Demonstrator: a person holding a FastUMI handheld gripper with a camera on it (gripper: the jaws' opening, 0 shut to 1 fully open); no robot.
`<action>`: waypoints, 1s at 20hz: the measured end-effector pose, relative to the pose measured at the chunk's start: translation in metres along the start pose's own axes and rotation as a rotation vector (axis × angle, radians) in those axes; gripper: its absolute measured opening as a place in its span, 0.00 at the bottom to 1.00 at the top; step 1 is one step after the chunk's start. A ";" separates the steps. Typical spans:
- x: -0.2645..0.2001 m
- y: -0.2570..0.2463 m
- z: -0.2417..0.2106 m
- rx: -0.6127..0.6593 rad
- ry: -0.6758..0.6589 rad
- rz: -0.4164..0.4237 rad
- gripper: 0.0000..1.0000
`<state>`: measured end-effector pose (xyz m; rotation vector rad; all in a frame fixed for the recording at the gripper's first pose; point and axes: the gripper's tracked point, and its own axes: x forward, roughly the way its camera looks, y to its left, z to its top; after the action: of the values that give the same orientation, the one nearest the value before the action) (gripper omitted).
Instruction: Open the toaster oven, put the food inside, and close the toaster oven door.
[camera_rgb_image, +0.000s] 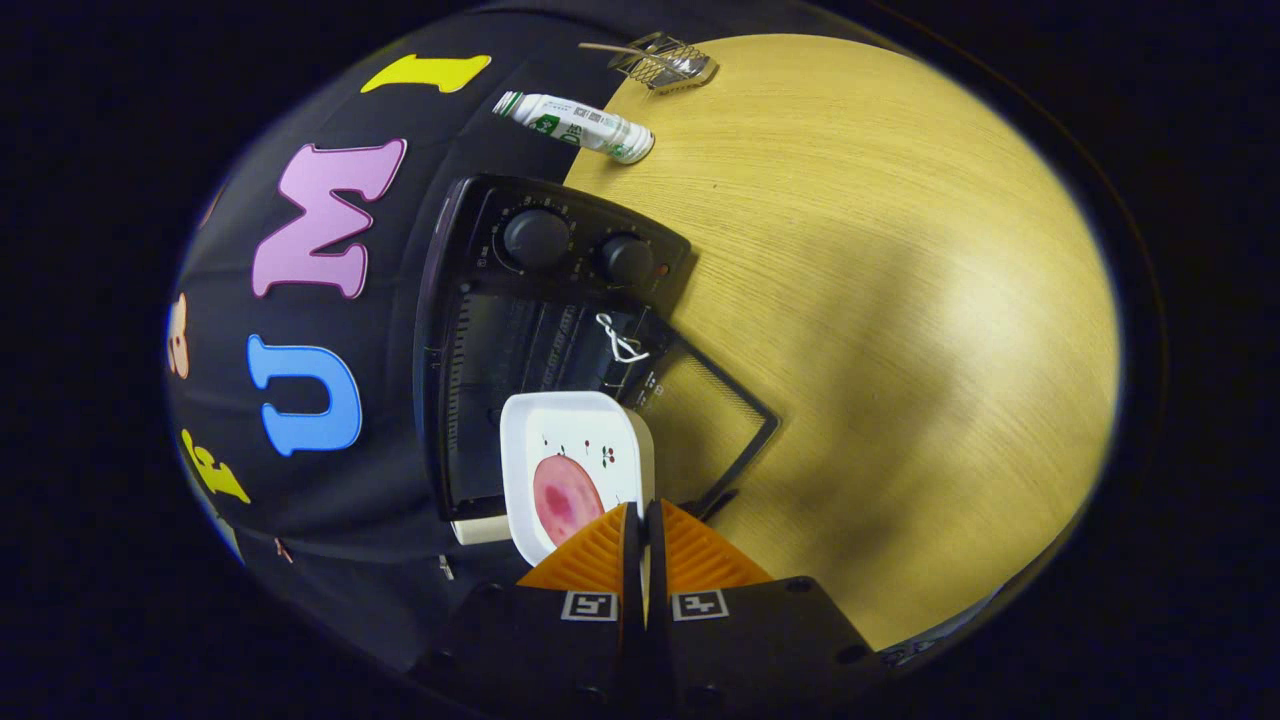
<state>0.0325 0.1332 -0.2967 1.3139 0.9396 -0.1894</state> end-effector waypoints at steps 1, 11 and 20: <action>0.008 0.005 -0.003 0.013 -0.016 -0.007 0.05; 0.061 0.033 -0.007 0.184 -0.184 -0.066 0.06; 0.093 0.049 0.007 0.292 -0.313 -0.044 0.05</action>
<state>0.1248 0.1763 -0.3239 1.4783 0.6906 -0.5673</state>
